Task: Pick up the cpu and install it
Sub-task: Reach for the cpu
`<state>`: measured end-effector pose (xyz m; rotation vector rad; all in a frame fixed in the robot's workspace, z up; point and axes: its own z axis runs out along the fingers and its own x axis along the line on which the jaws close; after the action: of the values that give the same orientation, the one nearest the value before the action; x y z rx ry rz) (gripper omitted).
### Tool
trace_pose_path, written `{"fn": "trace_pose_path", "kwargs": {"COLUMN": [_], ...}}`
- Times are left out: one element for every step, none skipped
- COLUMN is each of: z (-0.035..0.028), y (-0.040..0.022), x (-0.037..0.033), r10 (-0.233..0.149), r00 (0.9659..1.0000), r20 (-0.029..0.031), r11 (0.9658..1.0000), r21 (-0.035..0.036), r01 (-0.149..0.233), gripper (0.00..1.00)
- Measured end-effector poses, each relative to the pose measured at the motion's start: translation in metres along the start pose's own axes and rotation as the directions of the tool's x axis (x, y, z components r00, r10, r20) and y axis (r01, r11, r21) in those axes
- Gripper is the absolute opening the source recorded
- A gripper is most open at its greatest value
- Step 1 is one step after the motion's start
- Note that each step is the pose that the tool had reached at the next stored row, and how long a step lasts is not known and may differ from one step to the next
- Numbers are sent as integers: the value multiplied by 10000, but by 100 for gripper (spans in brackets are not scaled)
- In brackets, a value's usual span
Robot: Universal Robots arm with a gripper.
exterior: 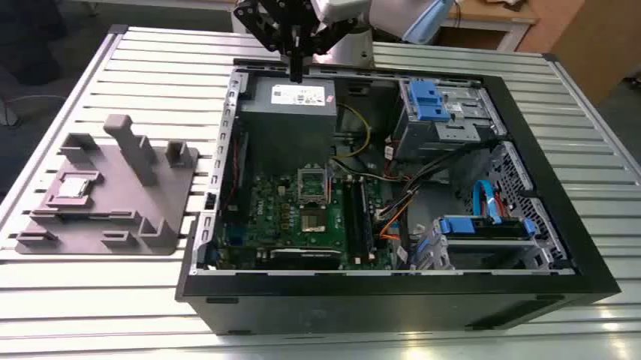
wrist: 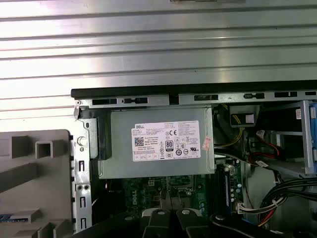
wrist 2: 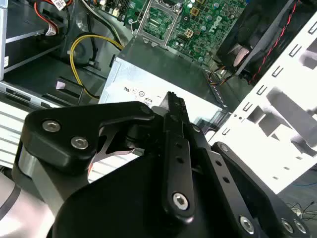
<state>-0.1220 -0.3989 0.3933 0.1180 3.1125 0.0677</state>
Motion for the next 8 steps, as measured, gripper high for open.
{"fn": "trace_pose_path", "kwargs": {"z": [0, 0, 0, 0, 0, 0, 0, 0], "y": [0, 0, 0, 0, 0, 0, 0, 0], "x": [0, 0, 0, 0, 2, 4, 7, 10], "r10": [0, 0, 0, 0, 0, 1, 1, 1], "r00": [10000, 10000, 10000, 10000, 10000, 10000, 10000, 10000], "r20": [0, 0, 0, 0, 0, 0, 0, 0], "r11": [10000, 10000, 10000, 10000, 10000, 10000, 10000, 10000], "r21": [0, 0, 0, 0, 0, 1, 1, -1], "r01": [0, 0, 0, 0, 0, -1, -1, -1], "gripper": [11, 11, 11, 11, 11, 11, 11, 11]}}
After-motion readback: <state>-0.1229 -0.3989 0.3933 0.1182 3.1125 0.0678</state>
